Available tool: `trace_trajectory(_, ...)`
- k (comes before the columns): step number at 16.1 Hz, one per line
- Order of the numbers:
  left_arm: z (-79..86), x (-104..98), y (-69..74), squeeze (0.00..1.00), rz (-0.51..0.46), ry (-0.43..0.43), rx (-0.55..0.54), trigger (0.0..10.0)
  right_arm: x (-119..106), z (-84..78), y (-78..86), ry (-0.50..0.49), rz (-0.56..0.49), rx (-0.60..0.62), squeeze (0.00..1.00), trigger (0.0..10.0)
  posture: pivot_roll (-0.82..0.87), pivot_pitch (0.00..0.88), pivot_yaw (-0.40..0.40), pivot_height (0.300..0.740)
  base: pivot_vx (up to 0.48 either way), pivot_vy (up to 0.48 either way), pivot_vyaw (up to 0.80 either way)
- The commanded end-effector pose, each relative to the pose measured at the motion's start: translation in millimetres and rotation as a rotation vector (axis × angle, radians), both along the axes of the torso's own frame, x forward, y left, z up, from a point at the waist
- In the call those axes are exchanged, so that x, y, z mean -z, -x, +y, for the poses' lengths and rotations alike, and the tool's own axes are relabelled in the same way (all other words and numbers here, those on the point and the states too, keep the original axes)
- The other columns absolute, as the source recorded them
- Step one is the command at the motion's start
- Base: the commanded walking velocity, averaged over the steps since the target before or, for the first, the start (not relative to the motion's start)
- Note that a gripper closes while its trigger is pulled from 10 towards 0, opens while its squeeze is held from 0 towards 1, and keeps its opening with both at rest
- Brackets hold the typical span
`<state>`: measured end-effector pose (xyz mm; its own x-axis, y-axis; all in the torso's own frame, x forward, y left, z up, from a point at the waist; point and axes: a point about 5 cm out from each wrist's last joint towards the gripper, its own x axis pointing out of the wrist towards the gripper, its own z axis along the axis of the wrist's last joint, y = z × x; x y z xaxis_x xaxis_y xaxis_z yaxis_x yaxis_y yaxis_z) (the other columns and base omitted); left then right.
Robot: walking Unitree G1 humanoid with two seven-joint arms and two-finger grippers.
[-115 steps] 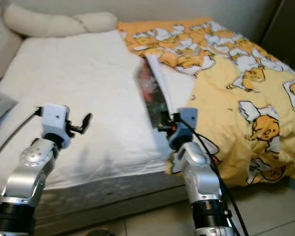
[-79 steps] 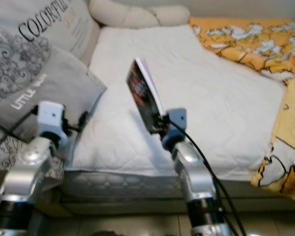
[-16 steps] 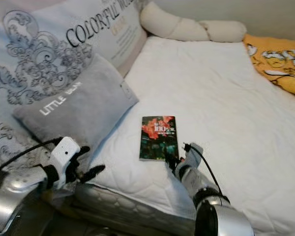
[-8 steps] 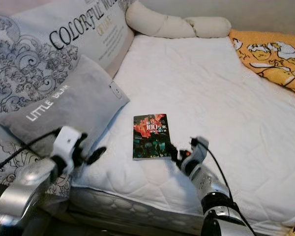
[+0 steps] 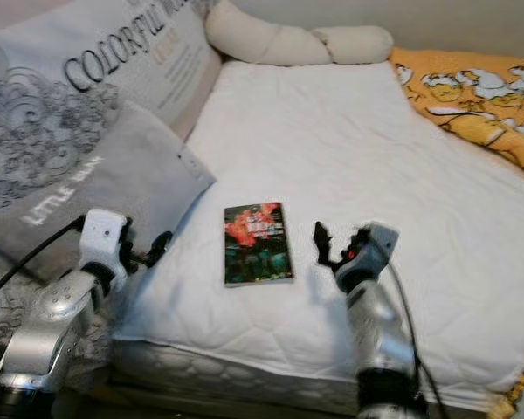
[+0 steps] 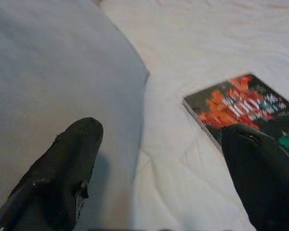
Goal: Clean up the room
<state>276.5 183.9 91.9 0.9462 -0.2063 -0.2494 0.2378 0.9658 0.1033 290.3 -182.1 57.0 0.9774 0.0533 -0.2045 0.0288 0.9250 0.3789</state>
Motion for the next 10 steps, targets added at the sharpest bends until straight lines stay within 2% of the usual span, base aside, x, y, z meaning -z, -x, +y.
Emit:
trace_trajectory(1, 0.5, 3.7, 5.9, 0.23, 0.002, -0.012, -0.023, 10.0, -0.1, -4.8, 4.4, 0.031, -0.001, 0.019, 1.0, 10.0, -0.01, 0.0, 0.029, 0.74, 0.0, -0.379, 0.0)
trace_trajectory(2, 0.9, 5.6, 7.2, 0.23, 0.011, -0.007, -0.032, 10.0, 3.4, -7.8, 3.9, 0.084, 0.047, 0.062, 1.0, 10.0, 0.0, 0.0, 0.018, 0.74, 0.0, -0.379, 0.0)
trace_trajectory(8, 11.7, 0.8, 4.2, 0.23, -0.018, -0.027, -0.084, 10.0, -7.2, 12.6, -1.9, 0.16, 0.04, 0.002, 1.0, 10.0, 0.04, 0.0, -0.013, 0.74, 0.0, -0.377, 0.0)
trace_trajectory(10, 12.5, 1.1, 4.5, 0.23, -0.017, -0.036, -0.088, 10.0, -6.9, 15.9, -1.8, 0.188, 0.053, -0.01, 1.0, 10.0, 0.04, 0.0, -0.016, 0.74, 0.0, -0.352, -0.77)
